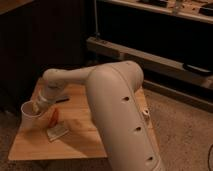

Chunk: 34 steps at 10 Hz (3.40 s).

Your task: Place the ceramic cup in the ceramic bowl

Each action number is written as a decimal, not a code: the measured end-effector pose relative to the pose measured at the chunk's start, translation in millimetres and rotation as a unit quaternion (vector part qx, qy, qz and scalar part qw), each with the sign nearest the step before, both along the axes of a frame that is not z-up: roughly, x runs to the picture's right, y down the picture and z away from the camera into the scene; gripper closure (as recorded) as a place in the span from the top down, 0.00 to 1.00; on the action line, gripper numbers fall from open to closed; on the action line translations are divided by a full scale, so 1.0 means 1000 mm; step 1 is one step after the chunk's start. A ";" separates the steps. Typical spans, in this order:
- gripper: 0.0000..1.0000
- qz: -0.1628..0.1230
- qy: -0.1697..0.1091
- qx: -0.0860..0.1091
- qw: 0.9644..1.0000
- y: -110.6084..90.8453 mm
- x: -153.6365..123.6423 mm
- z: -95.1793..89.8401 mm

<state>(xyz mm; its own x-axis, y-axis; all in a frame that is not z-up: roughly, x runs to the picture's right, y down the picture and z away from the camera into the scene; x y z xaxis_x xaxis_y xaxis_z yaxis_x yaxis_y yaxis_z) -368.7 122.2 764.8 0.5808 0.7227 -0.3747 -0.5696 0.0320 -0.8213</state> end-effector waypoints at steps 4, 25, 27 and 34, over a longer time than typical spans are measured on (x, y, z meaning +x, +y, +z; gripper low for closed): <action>0.20 0.004 -0.003 0.002 1.000 -0.009 0.006 0.002; 0.20 0.071 0.041 0.040 0.996 -0.063 0.148 0.004; 0.20 0.077 0.045 0.040 0.995 -0.062 0.161 -0.007; 0.20 0.104 0.081 0.068 0.989 -0.078 0.258 -0.013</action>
<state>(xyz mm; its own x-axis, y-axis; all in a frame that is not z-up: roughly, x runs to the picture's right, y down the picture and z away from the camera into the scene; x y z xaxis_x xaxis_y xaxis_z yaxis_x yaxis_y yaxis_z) -111.0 43.8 752.0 0.3550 0.8700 -0.3423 -0.6988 0.0037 -0.7153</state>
